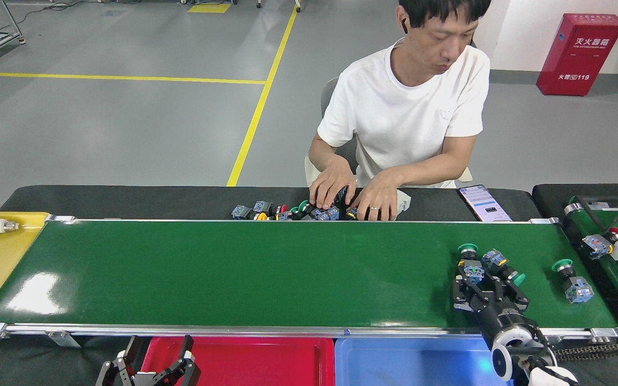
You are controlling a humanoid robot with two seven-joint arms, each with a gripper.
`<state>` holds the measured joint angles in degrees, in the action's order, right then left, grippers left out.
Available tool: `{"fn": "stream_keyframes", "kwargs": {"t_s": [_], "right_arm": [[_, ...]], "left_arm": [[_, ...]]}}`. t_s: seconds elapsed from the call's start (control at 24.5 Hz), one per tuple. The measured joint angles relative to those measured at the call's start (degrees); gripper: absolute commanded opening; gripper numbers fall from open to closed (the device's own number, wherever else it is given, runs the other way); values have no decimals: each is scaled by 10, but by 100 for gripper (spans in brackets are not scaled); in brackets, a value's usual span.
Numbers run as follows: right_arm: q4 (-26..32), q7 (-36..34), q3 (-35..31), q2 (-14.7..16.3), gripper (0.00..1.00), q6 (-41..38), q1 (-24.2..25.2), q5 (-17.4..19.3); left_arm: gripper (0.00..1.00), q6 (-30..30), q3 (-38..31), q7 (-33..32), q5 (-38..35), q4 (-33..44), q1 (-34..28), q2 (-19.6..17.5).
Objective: Pick switch part from conveyor to tray
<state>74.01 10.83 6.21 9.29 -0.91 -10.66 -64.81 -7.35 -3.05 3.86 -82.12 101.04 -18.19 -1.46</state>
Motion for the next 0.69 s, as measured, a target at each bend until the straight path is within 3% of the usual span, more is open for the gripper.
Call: {"fn": "stream_keyframes", "kwargs": {"t_s": [0.2, 0.33, 0.45, 0.53, 0.57, 0.61, 0.69], "right_arm": [[92, 0, 3, -3, 2, -63, 10, 13], [179, -3, 11, -18, 3, -152, 77, 20], [205, 0, 62, -31, 8, -273, 113, 20], [206, 1, 112, -31, 25, -334, 128, 18], [206, 2, 136, -31, 51, -348, 130, 16], [206, 5, 155, -34, 93, -358, 130, 12], [206, 19, 193, -43, 98, -363, 131, -2]], "left_arm": [[100, -2, -1, 0, 0, 0, -1, 0], [100, -5, 0, 0, 0, 0, 4, 0], [100, -11, 1, -1, 0, 0, 10, 0], [100, -13, 1, -1, -1, 0, 10, 0], [100, -14, 1, -2, -1, 0, 11, 0], [100, -14, 1, -2, -1, 0, 12, 0], [100, -14, 1, -2, -1, 0, 12, 0]]}}
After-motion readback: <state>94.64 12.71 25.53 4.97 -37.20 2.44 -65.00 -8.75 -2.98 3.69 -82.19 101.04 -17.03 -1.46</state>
